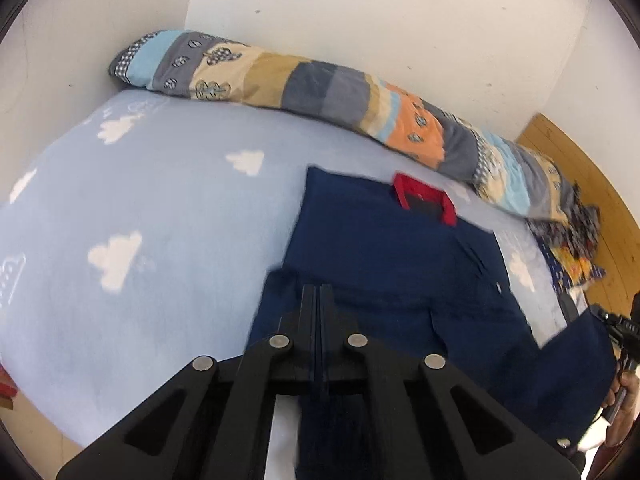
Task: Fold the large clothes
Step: 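Lift the hem with both grippers and fold it toward the red collar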
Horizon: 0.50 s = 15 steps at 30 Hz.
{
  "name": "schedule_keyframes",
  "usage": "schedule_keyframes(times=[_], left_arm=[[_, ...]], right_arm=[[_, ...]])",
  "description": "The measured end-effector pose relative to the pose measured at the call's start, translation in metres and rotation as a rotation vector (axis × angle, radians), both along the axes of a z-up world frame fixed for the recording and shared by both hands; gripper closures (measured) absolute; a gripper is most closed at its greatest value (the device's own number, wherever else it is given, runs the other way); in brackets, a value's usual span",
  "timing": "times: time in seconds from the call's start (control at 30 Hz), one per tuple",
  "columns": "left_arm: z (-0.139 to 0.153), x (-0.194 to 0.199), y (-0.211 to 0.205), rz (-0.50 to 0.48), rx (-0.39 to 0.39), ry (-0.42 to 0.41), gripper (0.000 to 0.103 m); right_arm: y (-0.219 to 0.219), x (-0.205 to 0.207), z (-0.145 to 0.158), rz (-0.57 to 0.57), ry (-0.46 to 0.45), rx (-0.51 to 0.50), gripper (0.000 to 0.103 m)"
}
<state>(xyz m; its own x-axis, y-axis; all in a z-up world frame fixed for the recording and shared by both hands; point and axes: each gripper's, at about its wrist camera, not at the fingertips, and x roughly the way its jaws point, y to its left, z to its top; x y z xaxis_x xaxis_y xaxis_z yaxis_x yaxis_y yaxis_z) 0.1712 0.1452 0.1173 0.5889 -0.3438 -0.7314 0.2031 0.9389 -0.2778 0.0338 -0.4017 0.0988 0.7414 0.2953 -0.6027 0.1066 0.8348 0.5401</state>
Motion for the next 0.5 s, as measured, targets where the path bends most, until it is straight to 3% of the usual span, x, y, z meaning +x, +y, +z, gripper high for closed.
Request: schedule_keyframes(times=[0.1, 0.2, 0.4, 0.5], left_arm=[[0.004, 0.047, -0.010, 0.020, 0.051, -0.020, 0.102], [-0.006, 0.084, -0.014, 0.038, 0.033, -0.006, 0.102], [-0.027, 0.122, -0.015, 0.028, 0.035, 0.003, 0.102], [-0.038, 0.148, -0.017, 0.058, 0.070, 0.009, 0.102]], right_arm=[[-0.009, 0.039, -0.003, -0.003, 0.017, -0.002, 0.096], [-0.018, 0.092, -0.015, -0.021, 0.053, -0.006, 0.096], [-0.039, 0.156, -0.033, -0.055, 0.075, 0.006, 0.096], [-0.050, 0.194, -0.034, -0.077, 0.081, -0.045, 0.096]])
